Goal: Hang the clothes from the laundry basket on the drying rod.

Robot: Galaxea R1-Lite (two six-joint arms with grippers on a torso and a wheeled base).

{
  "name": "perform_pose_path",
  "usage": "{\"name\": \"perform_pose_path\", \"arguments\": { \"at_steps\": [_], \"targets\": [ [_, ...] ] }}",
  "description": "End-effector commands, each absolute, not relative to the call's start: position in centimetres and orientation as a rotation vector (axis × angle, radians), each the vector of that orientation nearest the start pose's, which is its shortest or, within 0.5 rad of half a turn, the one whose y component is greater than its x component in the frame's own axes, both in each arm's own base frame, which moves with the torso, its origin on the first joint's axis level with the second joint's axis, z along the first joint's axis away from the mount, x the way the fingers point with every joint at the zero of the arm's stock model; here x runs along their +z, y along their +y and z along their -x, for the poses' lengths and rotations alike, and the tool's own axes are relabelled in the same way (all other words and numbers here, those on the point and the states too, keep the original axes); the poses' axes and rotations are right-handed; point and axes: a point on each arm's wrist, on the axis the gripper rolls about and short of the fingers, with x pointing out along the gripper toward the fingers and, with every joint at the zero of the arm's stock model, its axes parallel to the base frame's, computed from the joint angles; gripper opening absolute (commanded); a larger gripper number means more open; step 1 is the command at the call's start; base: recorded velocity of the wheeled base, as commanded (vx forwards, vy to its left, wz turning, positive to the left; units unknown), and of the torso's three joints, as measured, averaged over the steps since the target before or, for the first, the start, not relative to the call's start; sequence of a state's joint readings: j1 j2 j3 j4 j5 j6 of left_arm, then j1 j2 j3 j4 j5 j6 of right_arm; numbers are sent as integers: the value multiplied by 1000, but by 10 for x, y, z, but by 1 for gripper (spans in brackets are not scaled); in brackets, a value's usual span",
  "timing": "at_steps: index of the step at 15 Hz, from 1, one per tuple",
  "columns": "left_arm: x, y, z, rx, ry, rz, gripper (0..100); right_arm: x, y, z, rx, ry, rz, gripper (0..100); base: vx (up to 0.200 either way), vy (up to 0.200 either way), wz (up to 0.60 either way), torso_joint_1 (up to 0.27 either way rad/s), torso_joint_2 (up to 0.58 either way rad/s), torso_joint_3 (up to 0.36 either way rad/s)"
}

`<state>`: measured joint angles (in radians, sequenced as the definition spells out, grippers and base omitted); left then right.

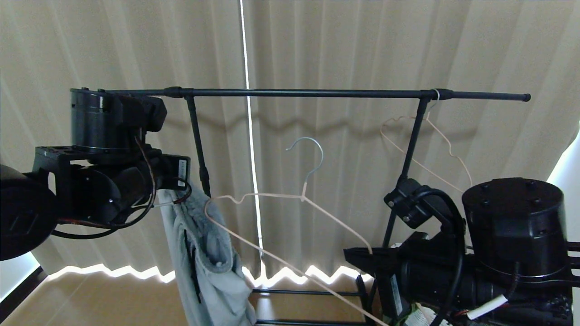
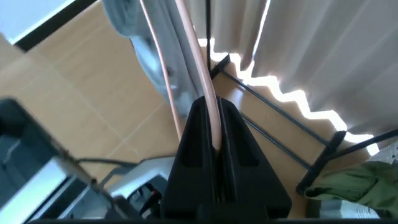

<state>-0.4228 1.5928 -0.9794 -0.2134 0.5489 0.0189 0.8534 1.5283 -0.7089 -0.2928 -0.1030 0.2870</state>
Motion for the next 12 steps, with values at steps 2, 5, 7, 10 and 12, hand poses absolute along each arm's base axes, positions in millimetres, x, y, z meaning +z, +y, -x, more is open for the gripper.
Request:
{"name": "perform_pose_path", "arguments": {
  "at_steps": [2,5,7,10,12],
  "targets": [
    [221,-111,-260,101,380,-215,0,170,196,-174,648,590,-41,0,0,0,0,0,0,0],
    [226,-116,-263,93,361,-188,0,168,196,-169,662,598,-37,0,0,0,0,0,0,0],
    [228,-119,-270,97,355,-167,0,168,198,-166,677,599,-34,0,0,0,0,0,0,0],
    [224,-121,-274,101,367,-169,0,169,202,-162,701,598,-28,0,0,0,0,0,0,0],
    [222,-121,-273,100,382,-179,0,171,212,-169,710,540,-56,0,0,0,0,0,0,0]
  ]
}}
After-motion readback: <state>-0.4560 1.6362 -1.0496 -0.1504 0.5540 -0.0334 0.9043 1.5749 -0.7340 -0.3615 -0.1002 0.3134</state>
